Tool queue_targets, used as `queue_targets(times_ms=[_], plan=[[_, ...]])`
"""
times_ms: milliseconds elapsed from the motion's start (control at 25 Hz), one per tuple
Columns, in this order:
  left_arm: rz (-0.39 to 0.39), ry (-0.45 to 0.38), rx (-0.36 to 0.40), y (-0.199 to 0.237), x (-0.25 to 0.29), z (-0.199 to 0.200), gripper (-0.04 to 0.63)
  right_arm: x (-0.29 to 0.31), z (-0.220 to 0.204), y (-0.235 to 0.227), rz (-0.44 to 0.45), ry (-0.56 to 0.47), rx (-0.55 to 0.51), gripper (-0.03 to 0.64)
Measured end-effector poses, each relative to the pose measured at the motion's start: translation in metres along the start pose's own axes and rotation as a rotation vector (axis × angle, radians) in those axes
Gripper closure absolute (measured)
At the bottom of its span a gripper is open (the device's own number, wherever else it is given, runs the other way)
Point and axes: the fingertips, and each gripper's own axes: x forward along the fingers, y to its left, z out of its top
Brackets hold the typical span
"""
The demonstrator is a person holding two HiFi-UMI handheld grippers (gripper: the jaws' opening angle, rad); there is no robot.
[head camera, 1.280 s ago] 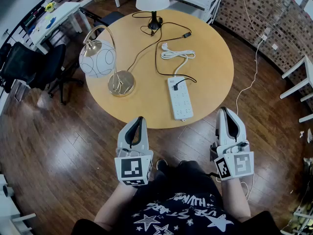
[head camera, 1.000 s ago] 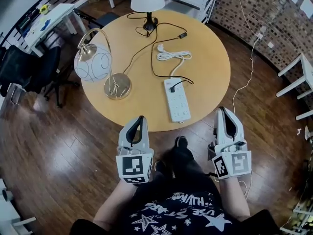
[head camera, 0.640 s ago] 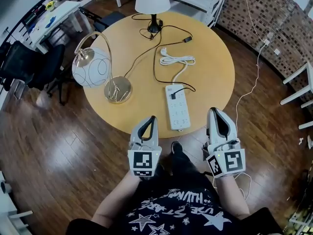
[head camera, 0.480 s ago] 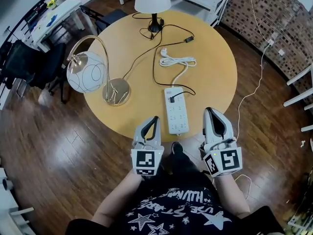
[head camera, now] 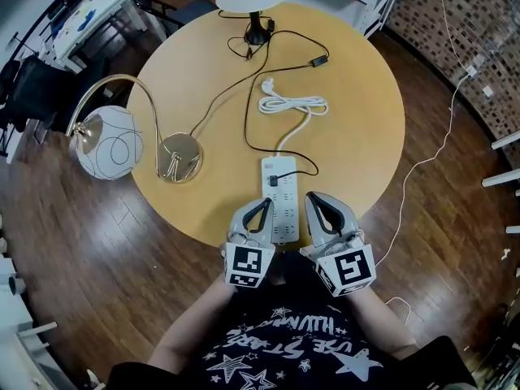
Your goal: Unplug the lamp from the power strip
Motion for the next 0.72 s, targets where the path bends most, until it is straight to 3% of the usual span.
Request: queue_targets(times_ms=[280, 440, 720], plan=[[-0.018, 0.118, 0.046, -0.011, 0.022, -0.027, 0.591, 0.023, -0.029, 0.005, 0.168, 0.075, -0.026, 0.609], [0.008, 0.179, 0.076, -0.007, 0.031, -0.040, 0.591, 0.032, -0.040, 0.016, 0.252, 0.141, -0.008, 0.609], [0.013, 0.138, 0.153, -0.005, 0.037, -0.037, 0.591, 0.049, -0.069, 0.019, 0.280, 0.223, 0.003, 0.609]])
